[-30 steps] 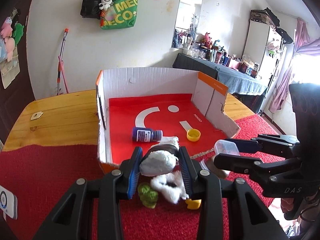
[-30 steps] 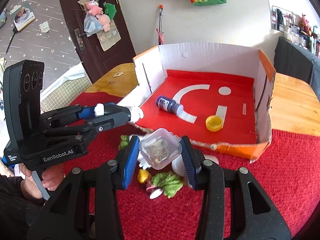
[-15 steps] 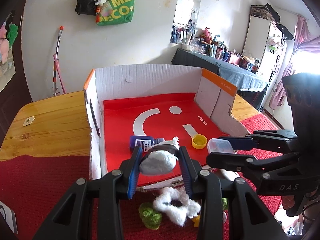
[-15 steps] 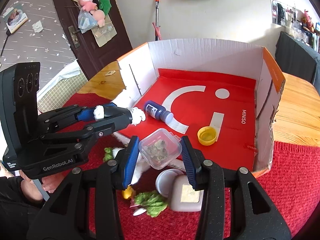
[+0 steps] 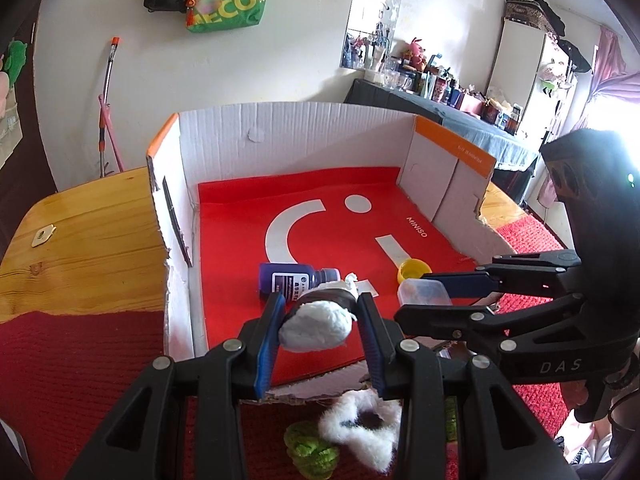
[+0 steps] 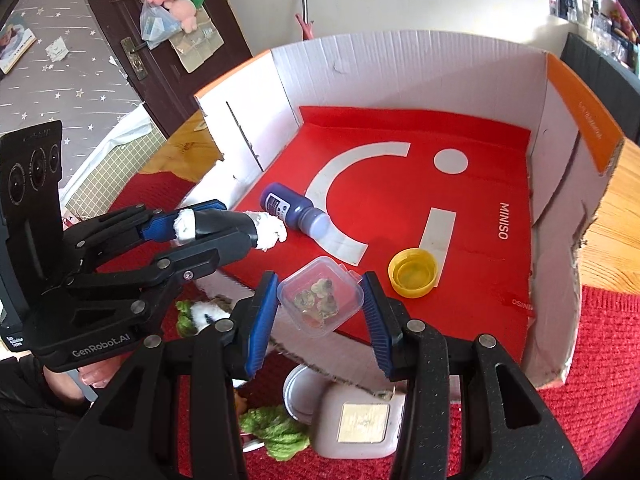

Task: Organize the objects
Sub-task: 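Lift and carry the plush and clear plastic box into the cardboard box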

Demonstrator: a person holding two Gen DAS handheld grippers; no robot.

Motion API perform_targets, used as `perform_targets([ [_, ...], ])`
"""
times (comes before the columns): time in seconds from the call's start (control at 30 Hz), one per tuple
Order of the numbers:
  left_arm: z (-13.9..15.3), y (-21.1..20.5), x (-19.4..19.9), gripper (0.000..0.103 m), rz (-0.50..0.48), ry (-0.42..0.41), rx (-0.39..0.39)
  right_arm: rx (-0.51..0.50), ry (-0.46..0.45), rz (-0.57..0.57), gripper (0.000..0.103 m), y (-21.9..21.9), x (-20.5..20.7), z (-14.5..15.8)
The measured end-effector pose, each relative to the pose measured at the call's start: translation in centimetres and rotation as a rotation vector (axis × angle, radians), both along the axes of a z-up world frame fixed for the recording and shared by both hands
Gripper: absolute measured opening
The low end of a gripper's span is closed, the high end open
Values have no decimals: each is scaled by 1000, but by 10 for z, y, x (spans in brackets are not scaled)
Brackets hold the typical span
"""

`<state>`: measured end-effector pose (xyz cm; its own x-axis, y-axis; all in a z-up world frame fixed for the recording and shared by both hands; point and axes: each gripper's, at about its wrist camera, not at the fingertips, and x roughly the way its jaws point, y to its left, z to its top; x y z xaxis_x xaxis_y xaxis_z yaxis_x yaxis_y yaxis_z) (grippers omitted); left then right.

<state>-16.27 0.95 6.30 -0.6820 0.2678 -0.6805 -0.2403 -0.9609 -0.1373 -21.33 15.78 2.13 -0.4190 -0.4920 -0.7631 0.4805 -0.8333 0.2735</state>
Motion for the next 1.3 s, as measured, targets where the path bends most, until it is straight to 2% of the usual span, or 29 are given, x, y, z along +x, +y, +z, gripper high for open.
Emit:
perform_targets([
  [0.53, -17, 5, -10, 39, -12, -63, -59, 53, -77, 33, 40, -10, -17, -13],
  [0.77, -20, 7, -18, 39, -15, -97, -61, 72, -92, 22, 40, -6, -23, -17],
  [1.3, -31, 13, -37, 38, 10, -111, -71, 101, -56, -42, 40, 11, -36, -16],
])
